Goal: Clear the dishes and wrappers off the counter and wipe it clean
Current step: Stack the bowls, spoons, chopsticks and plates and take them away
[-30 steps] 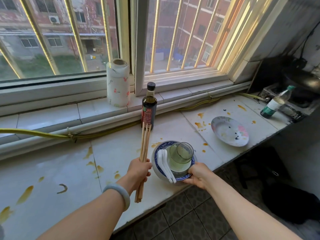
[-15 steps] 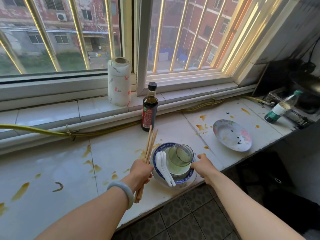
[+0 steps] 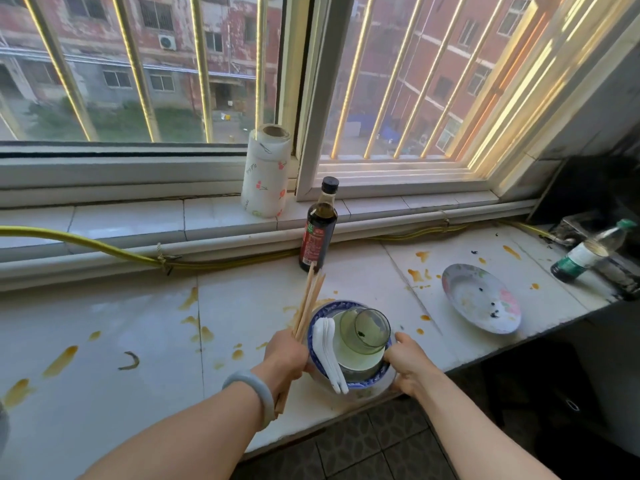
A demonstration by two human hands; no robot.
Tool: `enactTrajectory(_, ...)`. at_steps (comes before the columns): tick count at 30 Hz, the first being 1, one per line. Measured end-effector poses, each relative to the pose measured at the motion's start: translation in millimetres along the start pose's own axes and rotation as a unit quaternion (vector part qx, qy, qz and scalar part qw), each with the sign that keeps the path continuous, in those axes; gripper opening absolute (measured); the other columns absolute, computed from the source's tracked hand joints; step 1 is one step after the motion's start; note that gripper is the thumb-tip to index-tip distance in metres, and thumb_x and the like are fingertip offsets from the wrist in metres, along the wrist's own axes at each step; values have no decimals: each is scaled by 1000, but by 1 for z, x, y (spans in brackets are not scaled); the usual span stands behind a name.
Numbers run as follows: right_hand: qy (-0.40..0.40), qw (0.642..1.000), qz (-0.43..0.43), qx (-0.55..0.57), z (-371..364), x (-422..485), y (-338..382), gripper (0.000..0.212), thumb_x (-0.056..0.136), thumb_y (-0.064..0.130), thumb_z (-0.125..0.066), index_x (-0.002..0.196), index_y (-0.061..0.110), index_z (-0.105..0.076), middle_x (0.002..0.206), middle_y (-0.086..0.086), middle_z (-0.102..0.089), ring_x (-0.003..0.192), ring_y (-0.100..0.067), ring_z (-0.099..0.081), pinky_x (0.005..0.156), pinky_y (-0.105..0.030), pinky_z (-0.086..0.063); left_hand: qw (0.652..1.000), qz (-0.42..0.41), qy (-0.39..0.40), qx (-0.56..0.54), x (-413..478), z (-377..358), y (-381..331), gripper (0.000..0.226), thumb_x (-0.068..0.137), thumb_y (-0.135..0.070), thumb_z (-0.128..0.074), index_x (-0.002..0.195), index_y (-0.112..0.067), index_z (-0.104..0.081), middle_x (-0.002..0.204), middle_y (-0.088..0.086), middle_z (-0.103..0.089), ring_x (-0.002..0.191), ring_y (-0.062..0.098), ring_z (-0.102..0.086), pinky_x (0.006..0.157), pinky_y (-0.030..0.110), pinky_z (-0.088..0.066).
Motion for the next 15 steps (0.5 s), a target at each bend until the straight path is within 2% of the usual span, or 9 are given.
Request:
enactTrajectory(2, 9, 1000, 2, -5, -9, -7, 3, 32, 85, -15, -48, 114, -1, -49, 98, -23, -62, 82, -38, -65, 71, -50, -58, 1000, 1, -4, -15, -5, 9, 8, 14, 82, -5, -54, 86, -8, -67, 75, 13, -70, 67, 28, -65, 51, 25, -47)
enactTrajectory(4, 19, 999, 5, -37, -22, -14, 7, 34, 85, -12, -51, 117, -1, -48, 101, -24, -62, 83, -39, -66, 72, -56, -58, 999, 4, -13, -32, -11, 21, 18, 15, 82, -7, -53, 80, -8, -68, 73, 13, -71, 70, 29, -69, 50, 25, -46)
enactTrajectory(8, 53, 994, 6, -90, -56, -37, 15, 31, 88, -6, -51, 117, 3, -46, 103, -22, -60, 77, -35, -66, 52, -42, -57, 998, 4, -38, -59, -28, 56, 35, 15, 83, -3, -54, 77, -8, -67, 66, 9, -66, 58, 21, -60, 47, 23, -43)
enactTrajectory(12, 92, 989, 12, -114, -95, -63, 22, 33, 88, -4, -49, 121, 4, -46, 107, -21, -61, 79, -35, -65, 54, -43, -56, 995, 4, -75, -64, -48, 101, 53, 17, 78, 0, -51, 80, -3, -67, 60, 9, -60, 53, 21, -51, 49, 24, -42)
enactTrajectory(15, 112, 984, 21, -139, -127, -85, 26, 42, 89, -3, -49, 130, 3, -40, 117, -21, -57, 80, -34, -63, 53, -42, -55, 991, 1, -110, -77, -66, 137, 70, 15, 76, 0, -52, 73, -5, -66, 57, 9, -57, 53, 23, -48, 48, 25, -39)
Point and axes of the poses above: each hand's wrist, its own x-axis towards the middle knuckle, its own z-axis out of the back of the hand, y = z × x, the point moved 9 cm from there along x, towards the middle knuckle
